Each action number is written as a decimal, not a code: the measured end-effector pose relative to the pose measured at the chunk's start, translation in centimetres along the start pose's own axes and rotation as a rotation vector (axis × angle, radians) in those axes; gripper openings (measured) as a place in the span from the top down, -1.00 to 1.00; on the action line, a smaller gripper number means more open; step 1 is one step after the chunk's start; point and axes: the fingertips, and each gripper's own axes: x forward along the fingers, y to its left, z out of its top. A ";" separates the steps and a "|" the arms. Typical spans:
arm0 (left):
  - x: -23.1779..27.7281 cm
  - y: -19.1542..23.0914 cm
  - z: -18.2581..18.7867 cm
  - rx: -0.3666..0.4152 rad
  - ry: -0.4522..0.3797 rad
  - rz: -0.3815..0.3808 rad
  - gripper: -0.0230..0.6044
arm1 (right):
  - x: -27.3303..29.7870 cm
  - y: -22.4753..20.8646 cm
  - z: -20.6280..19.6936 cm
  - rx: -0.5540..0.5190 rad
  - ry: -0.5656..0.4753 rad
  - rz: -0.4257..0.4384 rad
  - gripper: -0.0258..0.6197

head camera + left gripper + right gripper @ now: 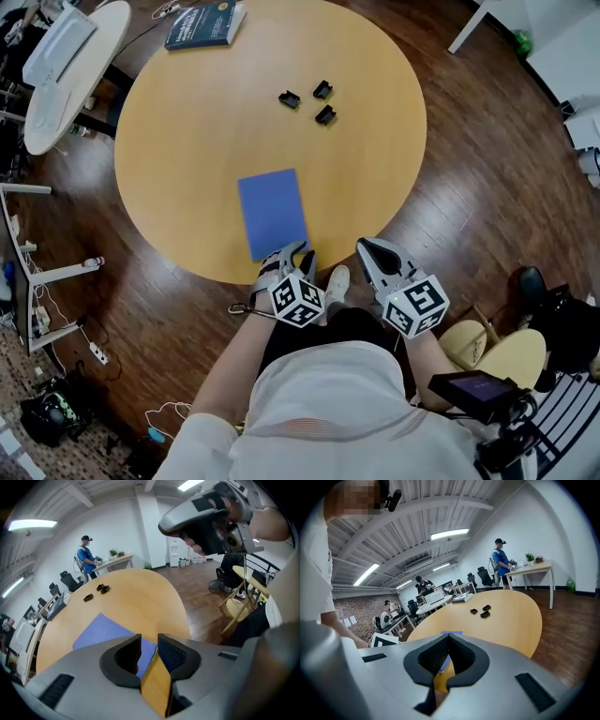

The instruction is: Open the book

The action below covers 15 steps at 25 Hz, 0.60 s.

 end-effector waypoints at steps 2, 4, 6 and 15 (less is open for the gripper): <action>1.1 -0.1 -0.1 0.037 0.028 0.006 0.60 | -0.3 -0.7 -0.4 0.011 0.004 -0.017 0.93; 1.9 -0.2 -0.3 0.078 0.055 0.010 0.60 | -0.4 -1.3 -0.7 0.023 0.005 -0.030 0.93; 2.4 -0.4 -0.4 0.091 0.068 0.011 0.60 | -0.5 -1.6 -1.0 0.028 0.007 -0.036 0.93; 2.4 0.1 -0.3 -0.047 0.049 -0.010 0.70 | -0.3 -1.7 -1.3 0.032 0.004 -0.037 0.93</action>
